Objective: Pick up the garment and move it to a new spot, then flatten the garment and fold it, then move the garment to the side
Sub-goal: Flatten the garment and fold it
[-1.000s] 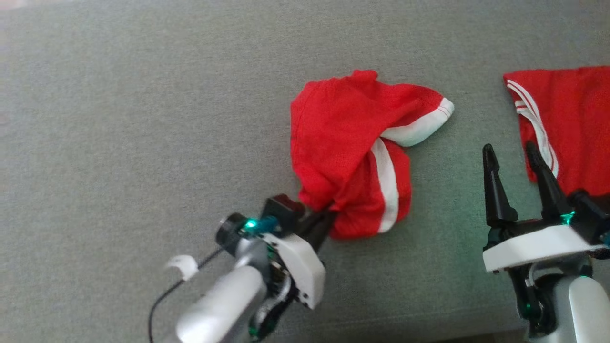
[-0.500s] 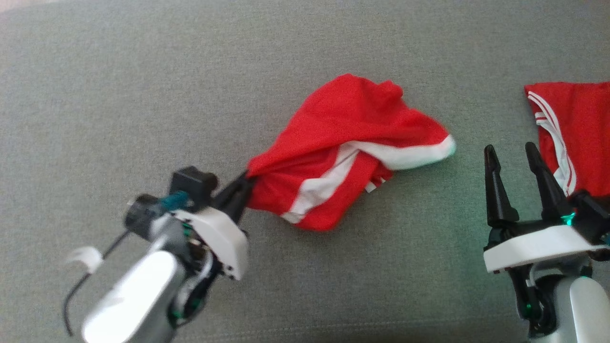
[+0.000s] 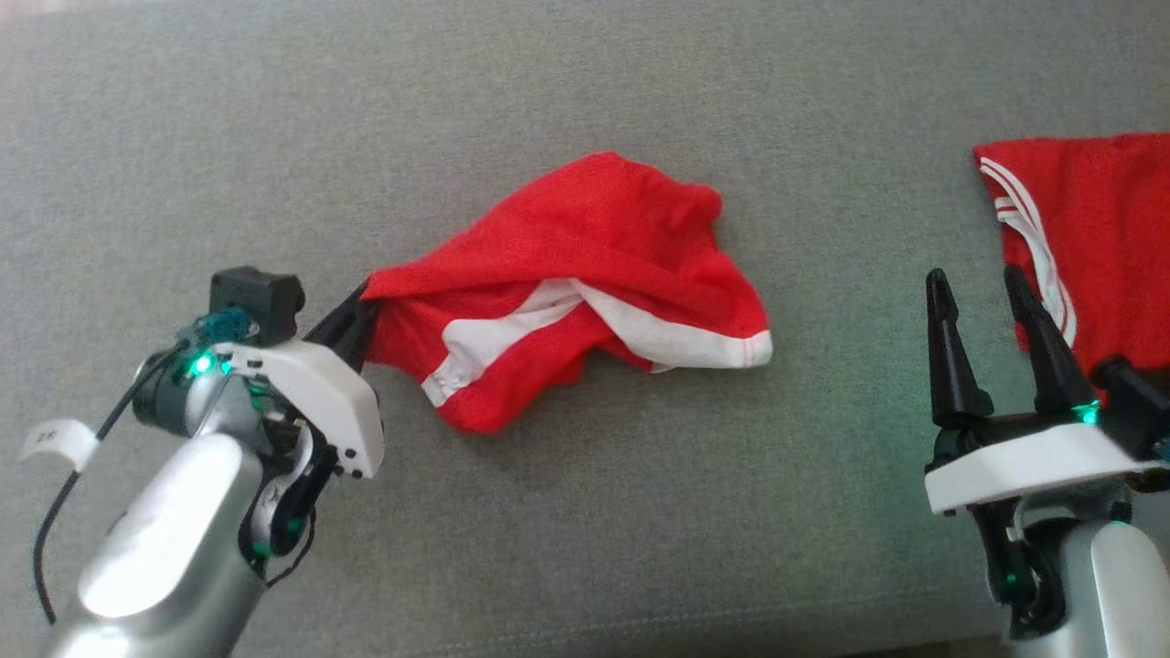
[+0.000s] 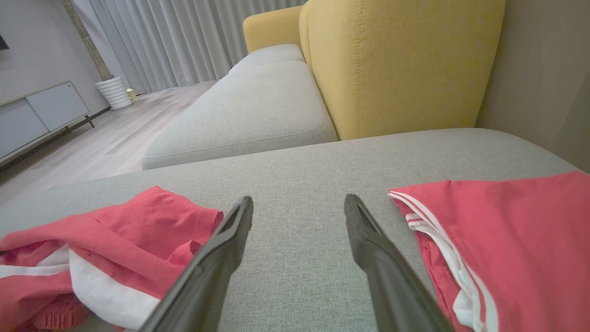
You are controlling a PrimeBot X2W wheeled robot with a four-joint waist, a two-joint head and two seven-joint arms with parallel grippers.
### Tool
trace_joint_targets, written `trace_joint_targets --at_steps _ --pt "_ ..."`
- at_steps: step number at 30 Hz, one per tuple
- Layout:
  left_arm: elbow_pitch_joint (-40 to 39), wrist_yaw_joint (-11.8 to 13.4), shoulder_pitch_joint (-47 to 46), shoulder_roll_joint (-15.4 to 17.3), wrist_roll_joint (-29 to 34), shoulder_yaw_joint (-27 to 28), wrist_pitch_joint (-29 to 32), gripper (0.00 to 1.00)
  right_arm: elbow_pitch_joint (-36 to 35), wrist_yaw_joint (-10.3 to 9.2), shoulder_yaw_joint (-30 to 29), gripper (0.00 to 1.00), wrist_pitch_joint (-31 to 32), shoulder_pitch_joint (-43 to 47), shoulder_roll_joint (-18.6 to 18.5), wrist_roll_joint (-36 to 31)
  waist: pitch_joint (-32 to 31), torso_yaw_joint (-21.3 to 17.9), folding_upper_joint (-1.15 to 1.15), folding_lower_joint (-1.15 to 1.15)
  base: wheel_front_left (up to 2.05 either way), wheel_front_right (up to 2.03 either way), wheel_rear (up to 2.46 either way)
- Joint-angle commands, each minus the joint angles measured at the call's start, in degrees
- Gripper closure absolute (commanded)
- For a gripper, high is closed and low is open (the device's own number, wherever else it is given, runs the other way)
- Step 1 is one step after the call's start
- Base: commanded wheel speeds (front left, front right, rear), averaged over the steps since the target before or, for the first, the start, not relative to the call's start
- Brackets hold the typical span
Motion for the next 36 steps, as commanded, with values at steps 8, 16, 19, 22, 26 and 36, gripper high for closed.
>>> trace_joint_targets --at_steps 8,16,19,22,26,36 --pt "5.5 1.3 -1.2 -3.4 -2.8 5.2 -7.9 0.0 -1.8 0.42 1.2 0.0 -0.6 -1.1 -0.1 0.7 -0.6 -1.0 0.0 0.0 0.0 0.0 0.0" --pt "3.1 5.4 3.9 -6.8 -2.1 7.4 -18.8 0.0 -3.2 0.42 1.2 0.0 0.1 -0.2 -0.1 -0.1 -3.1 0.6 0.0 0.0 0.0 0.0 0.0" --pt "0.9 7.0 5.4 -7.1 -0.3 7.9 -21.1 0.0 -3.7 0.42 1.1 0.0 0.2 0.0 -0.1 -1.0 -4.4 1.3 0.0 0.0 0.0 0.0 0.0" --pt "-2.1 8.5 6.6 -7.1 2.4 8.6 -22.3 0.0 -4.2 0.42 1.0 0.0 0.4 0.5 -0.1 -1.9 -5.8 1.9 0.0 0.0 0.0 0.0 0.0" --pt "-6.6 10.5 8.7 -6.4 6.8 9.7 -22.7 0.0 -4.7 0.42 1.2 0.0 1.1 1.4 -0.1 -2.5 -7.3 2.4 0.0 0.0 0.0 0.0 0.0" --pt "-11.6 12.2 15.5 -4.1 11.7 9.4 -22.5 0.0 -5.4 0.42 2.4 0.0 2.4 3.5 -0.7 -3.5 -9.3 2.9 0.0 0.0 0.0 0.0 0.0"
